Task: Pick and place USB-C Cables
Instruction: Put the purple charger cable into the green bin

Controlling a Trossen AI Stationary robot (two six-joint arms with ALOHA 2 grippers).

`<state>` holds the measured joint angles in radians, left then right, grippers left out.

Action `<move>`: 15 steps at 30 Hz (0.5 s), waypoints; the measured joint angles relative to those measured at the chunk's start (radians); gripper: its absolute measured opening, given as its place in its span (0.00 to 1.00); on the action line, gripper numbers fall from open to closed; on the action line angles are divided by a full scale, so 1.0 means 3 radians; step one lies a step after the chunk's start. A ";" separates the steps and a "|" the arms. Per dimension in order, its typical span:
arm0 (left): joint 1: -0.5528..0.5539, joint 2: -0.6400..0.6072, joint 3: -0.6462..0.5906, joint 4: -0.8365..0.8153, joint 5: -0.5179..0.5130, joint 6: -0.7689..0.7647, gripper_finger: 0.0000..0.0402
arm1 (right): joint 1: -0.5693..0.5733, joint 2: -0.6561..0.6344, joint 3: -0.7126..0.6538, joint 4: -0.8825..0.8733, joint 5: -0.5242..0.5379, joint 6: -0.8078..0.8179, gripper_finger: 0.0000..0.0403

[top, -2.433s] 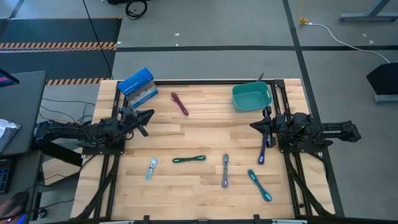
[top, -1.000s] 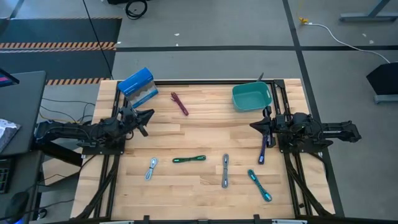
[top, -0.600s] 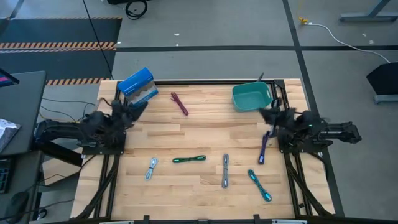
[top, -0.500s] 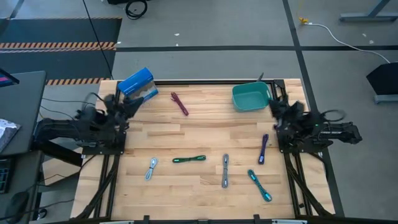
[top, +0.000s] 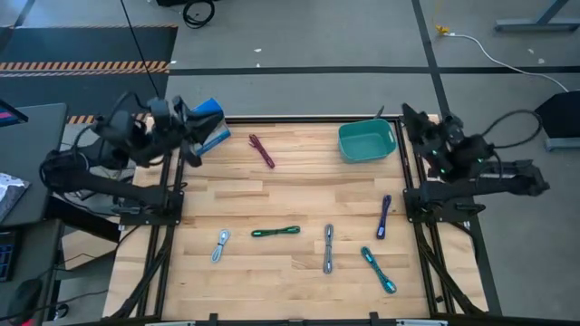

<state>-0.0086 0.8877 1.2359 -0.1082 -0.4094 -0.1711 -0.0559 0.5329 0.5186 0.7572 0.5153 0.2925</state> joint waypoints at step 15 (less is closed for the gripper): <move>-0.0056 0.0622 0.0770 -0.0013 0.0075 -0.0310 0.11 | 0.0000 0.2406 0.2195 -0.0006 0.0051 -0.0178 0.04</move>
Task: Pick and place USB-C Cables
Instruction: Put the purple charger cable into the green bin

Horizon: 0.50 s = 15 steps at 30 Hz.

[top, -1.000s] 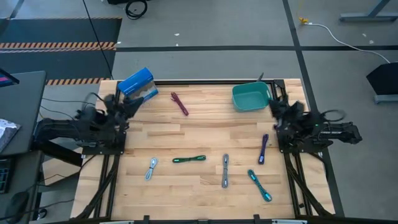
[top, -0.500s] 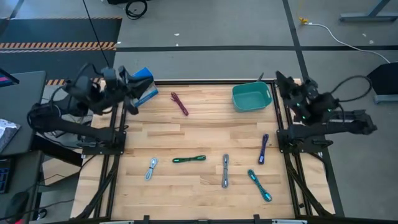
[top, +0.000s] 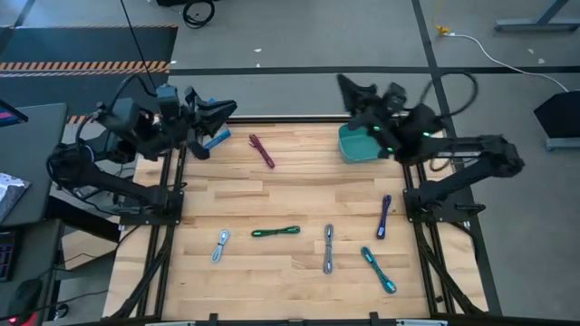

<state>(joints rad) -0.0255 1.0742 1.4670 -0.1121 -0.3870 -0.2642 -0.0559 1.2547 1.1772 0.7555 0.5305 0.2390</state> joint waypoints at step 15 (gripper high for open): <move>0.0133 0.0026 -0.0003 -0.1553 -0.0140 -0.0794 0.27 | -0.0101 0.0907 0.0885 -0.4065 -0.1026 0.1034 0.32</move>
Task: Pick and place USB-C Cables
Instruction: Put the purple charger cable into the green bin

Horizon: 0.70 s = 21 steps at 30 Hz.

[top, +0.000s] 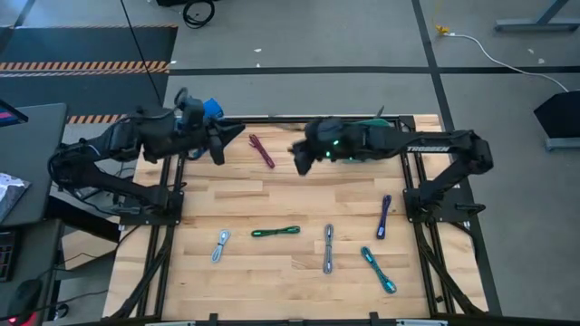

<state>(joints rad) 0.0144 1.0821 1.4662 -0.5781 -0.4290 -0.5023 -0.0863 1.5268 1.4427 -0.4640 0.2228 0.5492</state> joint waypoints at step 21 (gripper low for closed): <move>0.0604 0.0239 -0.0006 -0.2237 0.0453 -0.0570 0.46 | 0.0159 0.0682 -0.0212 -0.2504 -0.0618 0.1255 0.51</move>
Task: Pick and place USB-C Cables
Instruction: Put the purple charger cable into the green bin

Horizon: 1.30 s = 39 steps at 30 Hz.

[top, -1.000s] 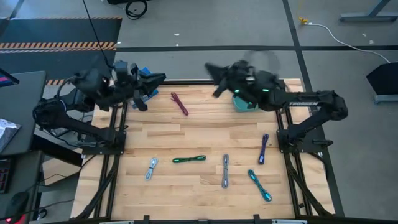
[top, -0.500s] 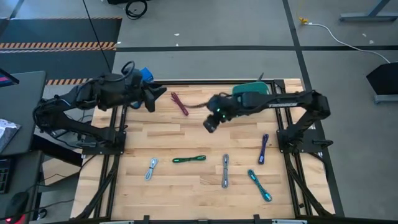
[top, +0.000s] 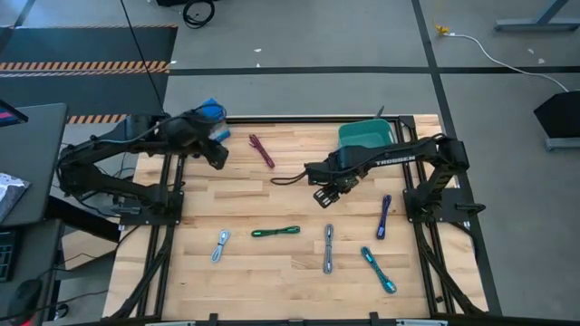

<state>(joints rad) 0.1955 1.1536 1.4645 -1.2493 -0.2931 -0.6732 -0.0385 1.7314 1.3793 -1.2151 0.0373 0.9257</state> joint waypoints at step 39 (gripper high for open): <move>-0.0646 0.0365 0.0001 -0.0090 0.0296 -0.0524 0.46 | 0.0269 -0.0309 -0.2084 0.0440 -0.0741 0.1540 0.51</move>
<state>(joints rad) 0.0016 1.2633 1.4647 -1.2764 -0.2042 -0.8303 0.0421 1.6385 0.7542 -1.0831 -0.1848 1.3877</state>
